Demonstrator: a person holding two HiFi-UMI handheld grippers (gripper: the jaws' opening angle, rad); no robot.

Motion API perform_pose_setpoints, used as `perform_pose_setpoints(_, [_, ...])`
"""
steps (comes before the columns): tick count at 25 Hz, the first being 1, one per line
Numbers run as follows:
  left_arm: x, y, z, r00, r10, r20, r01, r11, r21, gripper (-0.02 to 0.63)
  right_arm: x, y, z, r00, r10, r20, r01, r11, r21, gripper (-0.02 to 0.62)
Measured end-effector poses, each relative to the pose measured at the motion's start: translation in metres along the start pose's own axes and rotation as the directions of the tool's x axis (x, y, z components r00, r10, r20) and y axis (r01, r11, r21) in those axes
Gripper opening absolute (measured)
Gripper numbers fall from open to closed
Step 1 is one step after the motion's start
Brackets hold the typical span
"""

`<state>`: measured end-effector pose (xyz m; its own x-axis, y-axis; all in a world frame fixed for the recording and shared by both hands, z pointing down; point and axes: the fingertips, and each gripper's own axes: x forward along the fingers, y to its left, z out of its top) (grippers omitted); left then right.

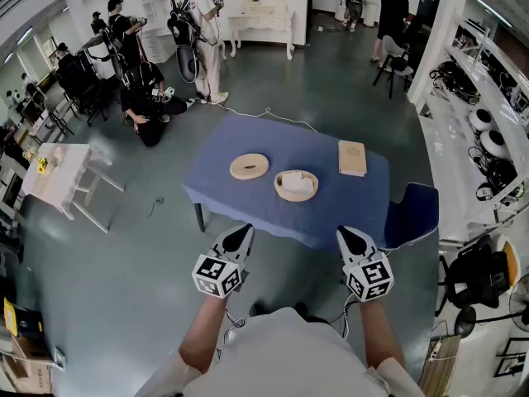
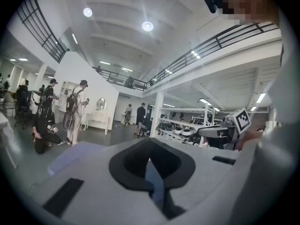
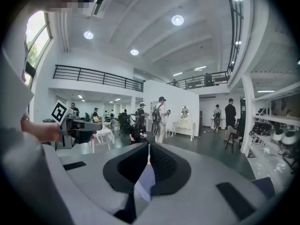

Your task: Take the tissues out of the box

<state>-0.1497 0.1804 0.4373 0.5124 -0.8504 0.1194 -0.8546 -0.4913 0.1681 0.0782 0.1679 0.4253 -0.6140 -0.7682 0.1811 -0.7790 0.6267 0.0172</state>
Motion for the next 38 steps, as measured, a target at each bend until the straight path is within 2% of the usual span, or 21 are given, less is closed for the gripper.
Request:
perform_pose_setpoints(14, [0.007,0.0,-0.003,1.0,-0.007,-0.002,0.007,1.0,0.014,0.006,0.002,-0.004,0.003,1.0,0.012,0.001,-0.012,1.0,-0.005,0.035])
perform_pose_setpoints(26, [0.013,-0.014,-0.012,1.0,-0.011,-0.016,0.01,1.0,-0.015,0.009,0.005,-0.011,-0.005,0.999,0.038,0.011,-0.038,0.999,0.015,0.037])
perform_pose_setpoints(31, [0.016,-0.017,-0.012,1.0,0.024,-0.014,-0.024,1.0,-0.02,0.066,0.008,-0.018,-0.006,0.998,0.062,0.007,-0.062,0.998,0.016,0.037])
perform_pose_setpoints(38, [0.019,-0.021,-0.012,0.998,0.059,-0.012,-0.059,0.998,-0.026,0.074,0.012,-0.027,-0.012,0.995,0.096,-0.001,-0.096,0.995,0.022,0.037])
